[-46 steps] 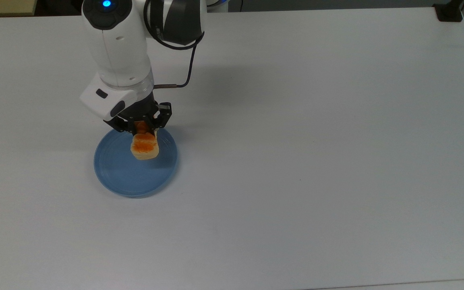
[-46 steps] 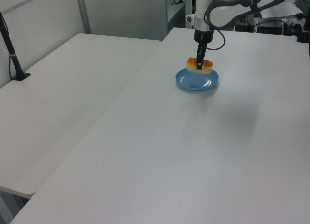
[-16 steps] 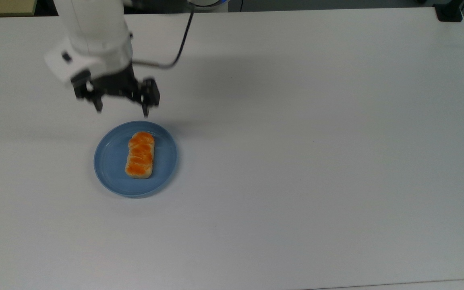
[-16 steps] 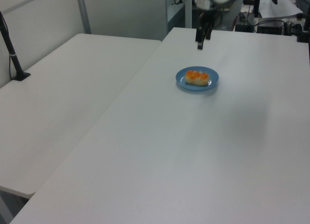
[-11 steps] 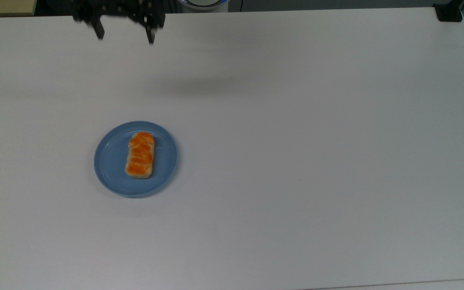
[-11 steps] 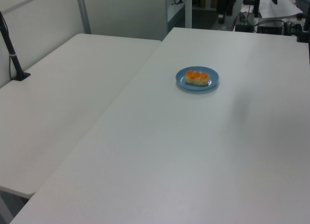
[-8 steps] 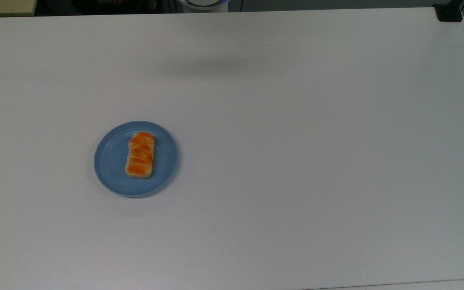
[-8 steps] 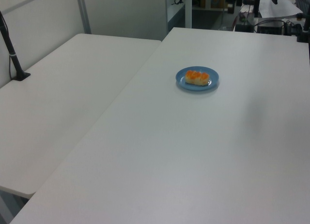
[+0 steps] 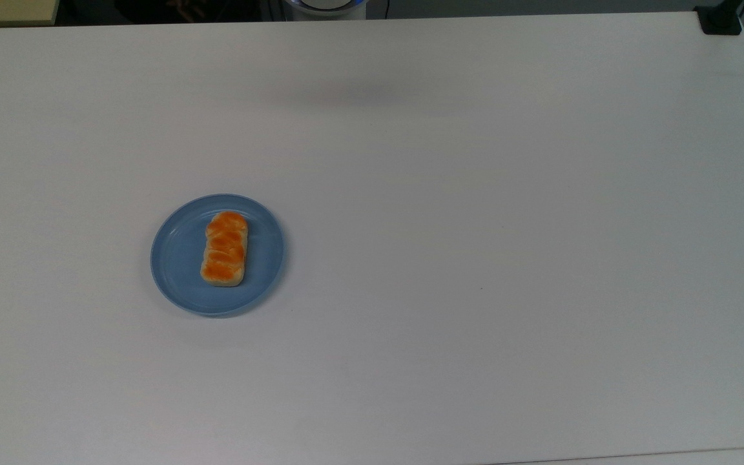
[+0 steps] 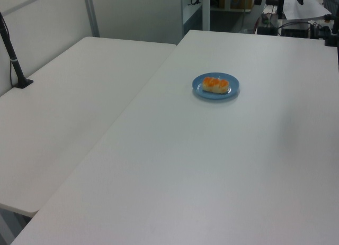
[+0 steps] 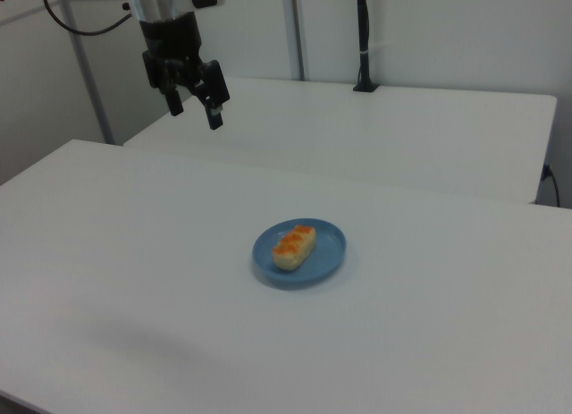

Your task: Put the bread on a plate

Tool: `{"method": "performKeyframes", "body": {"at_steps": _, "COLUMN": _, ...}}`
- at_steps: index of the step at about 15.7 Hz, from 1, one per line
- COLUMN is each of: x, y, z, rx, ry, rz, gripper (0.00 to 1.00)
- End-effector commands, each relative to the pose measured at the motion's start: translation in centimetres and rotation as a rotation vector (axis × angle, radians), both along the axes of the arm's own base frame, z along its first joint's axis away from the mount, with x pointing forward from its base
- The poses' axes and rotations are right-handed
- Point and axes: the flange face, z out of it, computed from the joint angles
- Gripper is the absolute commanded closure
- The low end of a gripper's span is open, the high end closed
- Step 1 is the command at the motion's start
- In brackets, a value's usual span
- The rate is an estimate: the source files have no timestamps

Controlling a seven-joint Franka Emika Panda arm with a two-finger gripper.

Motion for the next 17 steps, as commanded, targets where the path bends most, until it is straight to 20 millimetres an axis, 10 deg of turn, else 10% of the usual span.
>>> {"method": "performKeyframes", "body": {"at_steps": 1, "x": 0.16, "y": -1.03, "z": -0.96, "rx": -0.081, "ry": -0.060, "rz": 0.018, "gripper": 0.00}}
{"method": "performKeyframes", "body": {"at_steps": 17, "x": -0.51, "y": -1.05, "z": -1.62, "rx": -0.082, "ry": 0.003, "rz": 0.036, "gripper": 0.00}}
